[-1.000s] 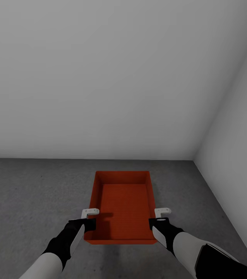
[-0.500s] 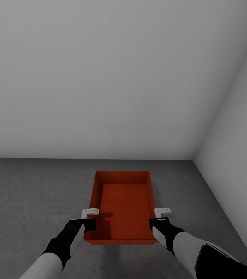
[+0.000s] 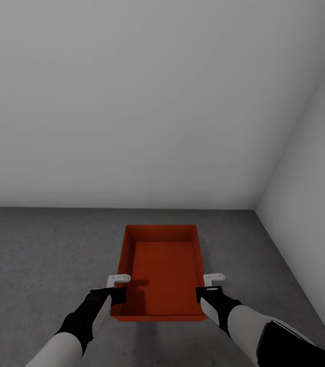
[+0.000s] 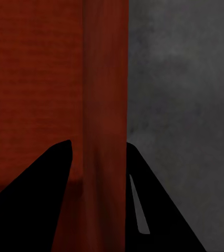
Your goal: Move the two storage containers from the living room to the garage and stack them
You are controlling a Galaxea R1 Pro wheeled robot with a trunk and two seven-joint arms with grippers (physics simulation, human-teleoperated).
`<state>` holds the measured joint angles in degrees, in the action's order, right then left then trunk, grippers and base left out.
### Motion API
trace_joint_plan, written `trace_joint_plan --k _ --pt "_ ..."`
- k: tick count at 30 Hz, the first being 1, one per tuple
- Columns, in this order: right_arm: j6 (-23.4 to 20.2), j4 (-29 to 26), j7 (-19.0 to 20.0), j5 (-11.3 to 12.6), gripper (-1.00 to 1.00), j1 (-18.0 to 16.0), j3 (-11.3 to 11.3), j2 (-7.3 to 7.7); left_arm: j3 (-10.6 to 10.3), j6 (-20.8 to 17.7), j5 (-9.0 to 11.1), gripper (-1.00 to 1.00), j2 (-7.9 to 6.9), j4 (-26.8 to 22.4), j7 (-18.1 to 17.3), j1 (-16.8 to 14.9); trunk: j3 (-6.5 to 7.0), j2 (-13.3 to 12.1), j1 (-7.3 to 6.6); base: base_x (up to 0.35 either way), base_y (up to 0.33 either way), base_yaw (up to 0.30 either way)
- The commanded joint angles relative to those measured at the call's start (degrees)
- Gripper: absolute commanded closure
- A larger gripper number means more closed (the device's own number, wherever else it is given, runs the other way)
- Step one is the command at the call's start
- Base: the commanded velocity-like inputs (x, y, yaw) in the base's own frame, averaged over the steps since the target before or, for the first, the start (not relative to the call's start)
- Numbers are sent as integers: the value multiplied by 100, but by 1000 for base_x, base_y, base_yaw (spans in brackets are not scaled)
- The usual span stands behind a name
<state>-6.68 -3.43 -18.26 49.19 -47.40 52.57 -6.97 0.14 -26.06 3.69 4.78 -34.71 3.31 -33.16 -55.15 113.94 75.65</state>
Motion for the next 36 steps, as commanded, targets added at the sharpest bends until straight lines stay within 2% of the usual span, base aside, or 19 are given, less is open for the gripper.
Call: trace_joint_plan --k 1,36 --pt "-34 1 -178 -14 100 -6 -3 3 -330 -22 -170 100 -2 -1 55 3 -13 2 -1 0 0 0" --pt "-26 1 -178 -14 100 -6 -2 3 -330 -22 -173 100 6 -18 55 3 -334 2 -1 0 0 0"
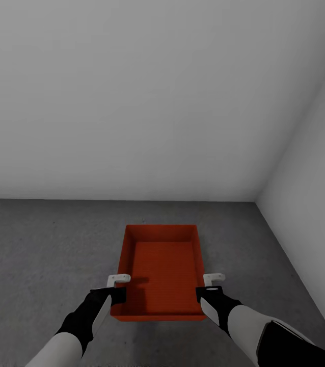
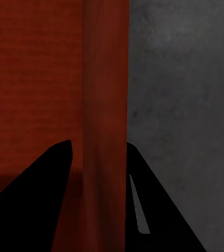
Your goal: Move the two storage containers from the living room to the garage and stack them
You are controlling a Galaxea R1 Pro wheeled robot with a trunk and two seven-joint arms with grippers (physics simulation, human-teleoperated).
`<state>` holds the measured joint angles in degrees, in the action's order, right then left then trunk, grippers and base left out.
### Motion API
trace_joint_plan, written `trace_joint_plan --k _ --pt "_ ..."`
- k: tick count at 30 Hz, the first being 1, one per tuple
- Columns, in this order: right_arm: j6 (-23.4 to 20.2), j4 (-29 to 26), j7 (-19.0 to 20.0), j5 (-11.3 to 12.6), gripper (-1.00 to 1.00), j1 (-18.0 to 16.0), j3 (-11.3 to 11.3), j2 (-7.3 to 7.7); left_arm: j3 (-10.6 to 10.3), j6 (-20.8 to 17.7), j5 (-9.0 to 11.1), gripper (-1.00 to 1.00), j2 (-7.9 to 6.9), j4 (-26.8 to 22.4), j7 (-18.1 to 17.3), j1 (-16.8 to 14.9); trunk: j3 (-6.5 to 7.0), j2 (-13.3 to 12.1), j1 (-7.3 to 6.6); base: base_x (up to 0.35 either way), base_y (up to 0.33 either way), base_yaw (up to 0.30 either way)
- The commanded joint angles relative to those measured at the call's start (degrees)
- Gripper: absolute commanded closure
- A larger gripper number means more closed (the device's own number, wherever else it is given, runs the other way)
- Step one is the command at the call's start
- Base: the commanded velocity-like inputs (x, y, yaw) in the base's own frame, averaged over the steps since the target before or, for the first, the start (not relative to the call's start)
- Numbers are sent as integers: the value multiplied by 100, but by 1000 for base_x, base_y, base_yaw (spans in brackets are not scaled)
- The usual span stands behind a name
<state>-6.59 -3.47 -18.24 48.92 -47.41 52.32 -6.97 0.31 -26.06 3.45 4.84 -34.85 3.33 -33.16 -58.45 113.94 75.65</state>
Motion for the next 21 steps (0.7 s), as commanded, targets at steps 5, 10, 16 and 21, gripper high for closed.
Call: trace_joint_plan --k 5,10,16,21 --pt "-36 4 -179 12 100 -5 24 3 -347 -24 -147 100 -1 6 50 2 -15 2 -1 0 0 0" --pt "-35 4 -179 12 100 -5 24 4 -347 -23 -151 100 -1 10 53 2 -34 42 21 0 0 0" --pt "-35 4 -179 12 100 -5 24 3 -347 -24 -151 100 -1 26 53 2 -142 283 153 0 0 0" --pt "-35 4 -179 12 100 -5 24 3 -347 -25 -150 100 -1 34 54 2 -231 483 263 0 0 0"
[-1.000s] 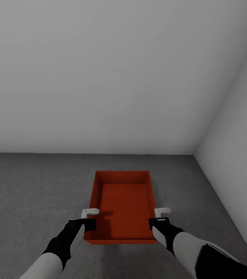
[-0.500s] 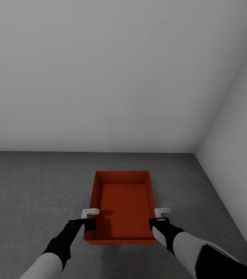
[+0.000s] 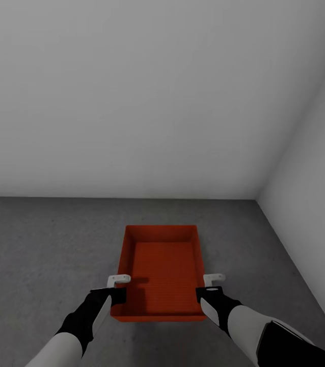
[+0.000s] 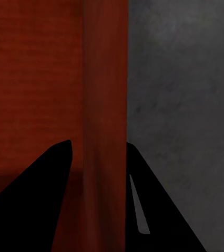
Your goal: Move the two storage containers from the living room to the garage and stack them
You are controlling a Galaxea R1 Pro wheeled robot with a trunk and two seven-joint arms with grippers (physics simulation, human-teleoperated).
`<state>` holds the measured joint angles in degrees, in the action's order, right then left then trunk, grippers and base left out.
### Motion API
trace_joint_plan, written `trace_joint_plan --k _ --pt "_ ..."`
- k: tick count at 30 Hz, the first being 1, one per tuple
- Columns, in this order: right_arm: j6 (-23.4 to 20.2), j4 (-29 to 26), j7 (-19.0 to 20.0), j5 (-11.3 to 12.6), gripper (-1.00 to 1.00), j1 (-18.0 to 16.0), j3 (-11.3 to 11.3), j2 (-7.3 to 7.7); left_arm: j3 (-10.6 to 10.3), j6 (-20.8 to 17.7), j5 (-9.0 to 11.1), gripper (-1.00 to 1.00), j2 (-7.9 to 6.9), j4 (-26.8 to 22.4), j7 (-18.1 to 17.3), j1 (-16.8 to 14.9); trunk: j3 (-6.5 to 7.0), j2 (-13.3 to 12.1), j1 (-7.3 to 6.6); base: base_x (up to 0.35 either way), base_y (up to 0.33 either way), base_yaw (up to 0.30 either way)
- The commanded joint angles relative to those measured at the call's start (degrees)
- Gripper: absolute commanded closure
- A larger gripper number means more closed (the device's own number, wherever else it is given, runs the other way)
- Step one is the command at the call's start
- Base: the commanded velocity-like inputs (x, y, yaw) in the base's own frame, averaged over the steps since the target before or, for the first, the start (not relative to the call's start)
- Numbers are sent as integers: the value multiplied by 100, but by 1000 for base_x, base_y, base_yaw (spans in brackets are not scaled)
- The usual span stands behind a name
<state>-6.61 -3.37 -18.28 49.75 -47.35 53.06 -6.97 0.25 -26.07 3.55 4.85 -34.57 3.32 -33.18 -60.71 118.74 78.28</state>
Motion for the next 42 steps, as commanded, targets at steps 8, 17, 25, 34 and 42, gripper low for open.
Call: trace_joint_plan --k 8,17,25,34,42 --pt "-34 -6 -176 -70 100 -12 -50 3 -342 -30 -161 100 -1 18 55 4 -148 324 175 0 0 0" --pt "-38 -6 -176 -70 100 -12 -50 3 -342 -29 -161 100 -1 20 55 4 -324 685 373 0 0 0" --pt "-40 -6 -176 -70 100 -12 -50 3 -342 -30 -157 100 -1 12 54 4 -413 725 395 0 0 0" --pt "-39 -6 -176 -70 100 -12 -50 3 -342 -30 -157 100 -1 3 55 4 -495 725 395 0 0 0" --pt "-39 -6 -176 -70 100 -12 -50 3 -342 -30 -153 100 -1 -12 40 4 -531 725 395 0 0 0"
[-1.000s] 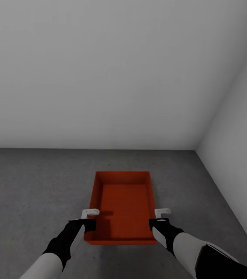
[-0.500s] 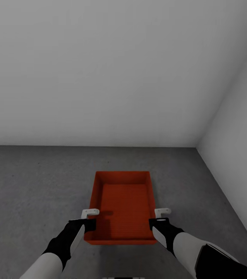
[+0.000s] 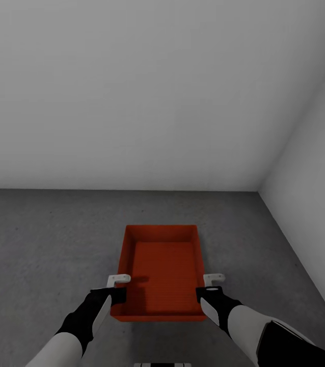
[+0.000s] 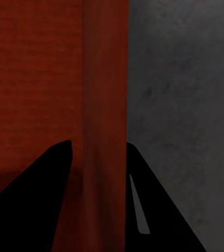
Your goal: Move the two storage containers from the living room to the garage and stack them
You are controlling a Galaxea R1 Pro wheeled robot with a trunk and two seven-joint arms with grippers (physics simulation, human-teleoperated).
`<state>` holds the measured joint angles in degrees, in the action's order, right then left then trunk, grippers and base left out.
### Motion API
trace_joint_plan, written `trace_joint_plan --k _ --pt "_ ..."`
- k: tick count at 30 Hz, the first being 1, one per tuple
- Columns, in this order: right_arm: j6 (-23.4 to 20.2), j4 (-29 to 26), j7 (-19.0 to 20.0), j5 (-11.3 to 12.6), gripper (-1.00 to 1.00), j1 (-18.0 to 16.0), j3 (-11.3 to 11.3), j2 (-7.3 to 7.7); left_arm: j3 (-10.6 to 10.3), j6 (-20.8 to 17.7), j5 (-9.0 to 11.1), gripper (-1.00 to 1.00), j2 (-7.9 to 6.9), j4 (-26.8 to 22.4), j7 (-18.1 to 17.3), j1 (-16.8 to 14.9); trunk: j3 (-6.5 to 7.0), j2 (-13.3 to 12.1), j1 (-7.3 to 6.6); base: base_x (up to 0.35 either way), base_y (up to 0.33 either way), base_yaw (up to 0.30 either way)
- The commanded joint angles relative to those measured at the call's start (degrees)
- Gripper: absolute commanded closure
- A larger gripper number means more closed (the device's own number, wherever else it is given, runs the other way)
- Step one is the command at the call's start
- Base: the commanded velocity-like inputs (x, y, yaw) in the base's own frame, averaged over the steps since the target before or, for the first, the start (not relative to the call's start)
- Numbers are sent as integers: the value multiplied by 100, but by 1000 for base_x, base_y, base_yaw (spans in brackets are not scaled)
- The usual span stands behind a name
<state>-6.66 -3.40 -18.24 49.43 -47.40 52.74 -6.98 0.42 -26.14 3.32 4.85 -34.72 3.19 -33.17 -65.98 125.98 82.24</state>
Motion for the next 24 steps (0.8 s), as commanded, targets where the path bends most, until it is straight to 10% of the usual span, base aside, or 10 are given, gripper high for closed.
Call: trace_joint_plan --k 1,15,16,24 --pt "-35 -2 -180 -39 100 -6 -18 3 -358 -22 -130 100 -2 0 52 4 -4 2 -1 0 0 0" --pt "-37 -2 -180 -40 100 -6 -17 -5 -358 -14 -130 100 -2 -23 65 4 -5 2 -1 0 0 0" --pt "-28 8 -28 -40 100 0 -26 -39 38 -10 56 100 -11 -55 21 4 -5 2 -1 0 0 0" --pt "-38 34 5 -406 100 -2 -298 -14 52 -13 23 100 -17 -37 23 23 -5 2 -1 0 0 0"
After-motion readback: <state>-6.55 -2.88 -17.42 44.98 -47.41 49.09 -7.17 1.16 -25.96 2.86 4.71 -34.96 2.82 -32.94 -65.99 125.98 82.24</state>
